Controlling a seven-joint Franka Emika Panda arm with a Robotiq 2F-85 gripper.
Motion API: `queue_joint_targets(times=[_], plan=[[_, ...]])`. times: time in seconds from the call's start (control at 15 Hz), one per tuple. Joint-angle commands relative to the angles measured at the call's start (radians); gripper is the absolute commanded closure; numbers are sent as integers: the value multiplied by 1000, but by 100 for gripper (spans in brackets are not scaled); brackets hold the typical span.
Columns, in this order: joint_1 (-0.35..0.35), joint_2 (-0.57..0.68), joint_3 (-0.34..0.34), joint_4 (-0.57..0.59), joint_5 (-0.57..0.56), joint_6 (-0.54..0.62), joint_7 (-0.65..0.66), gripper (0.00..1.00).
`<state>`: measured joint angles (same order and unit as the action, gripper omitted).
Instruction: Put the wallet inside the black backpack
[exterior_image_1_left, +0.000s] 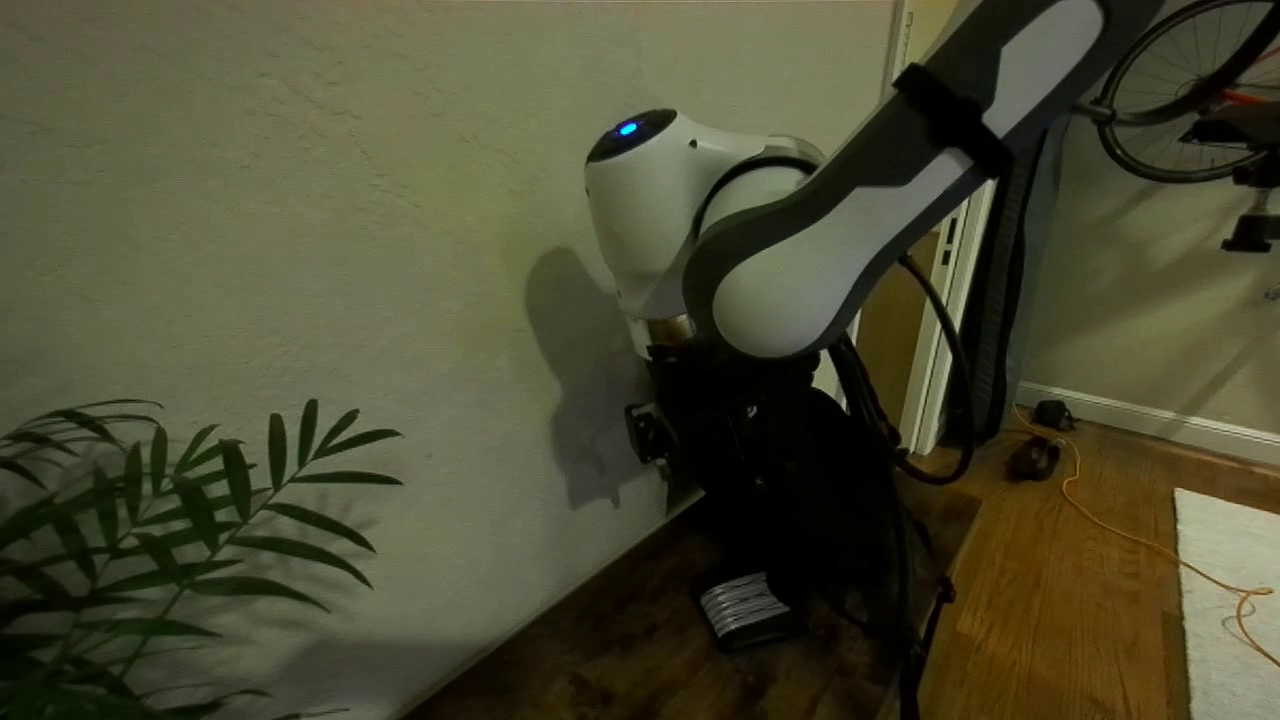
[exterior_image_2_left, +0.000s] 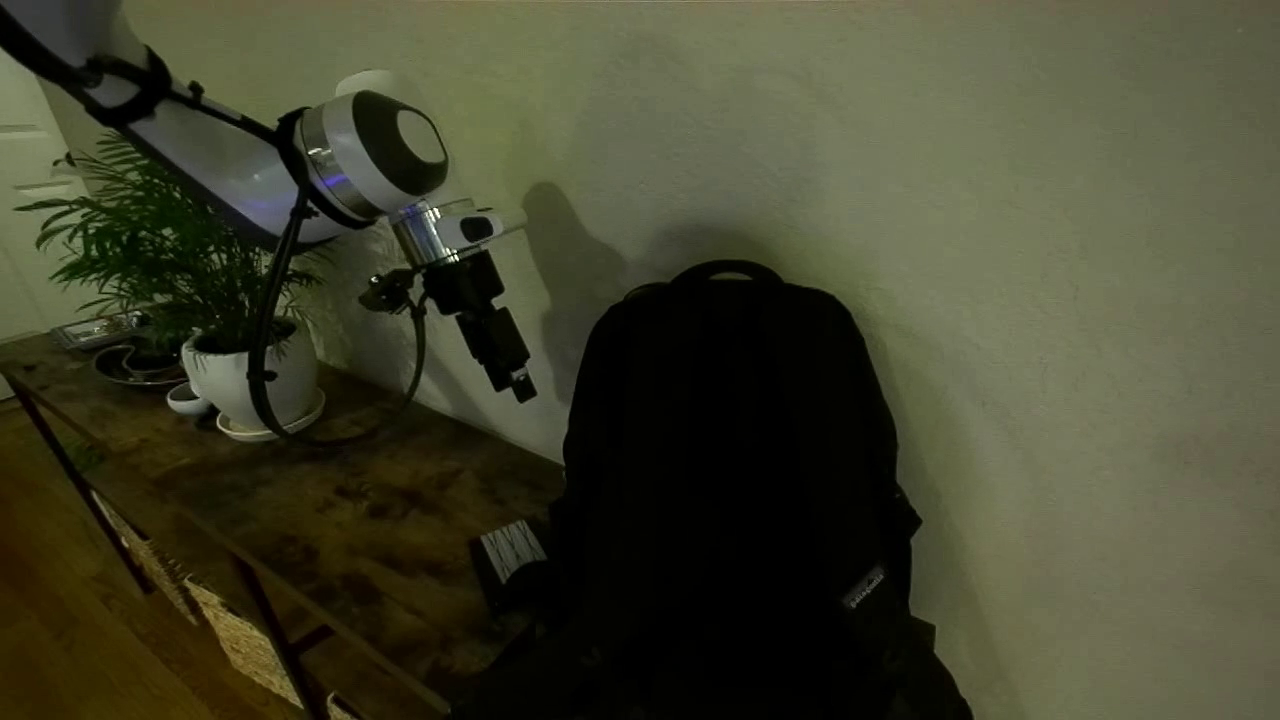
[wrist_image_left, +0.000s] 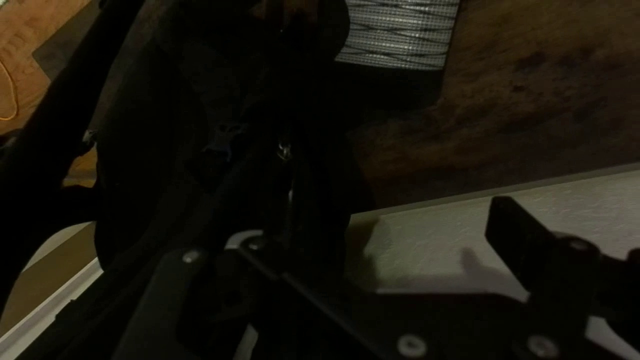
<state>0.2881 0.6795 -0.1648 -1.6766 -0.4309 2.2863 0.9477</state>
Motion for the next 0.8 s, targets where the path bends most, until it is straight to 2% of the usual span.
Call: queue_joint_targets(times=[0.0, 0.73], plan=[[9, -46, 16, -48, 10, -47, -4, 0], [-4, -21, 52, -52, 45, -120, -19, 0]])
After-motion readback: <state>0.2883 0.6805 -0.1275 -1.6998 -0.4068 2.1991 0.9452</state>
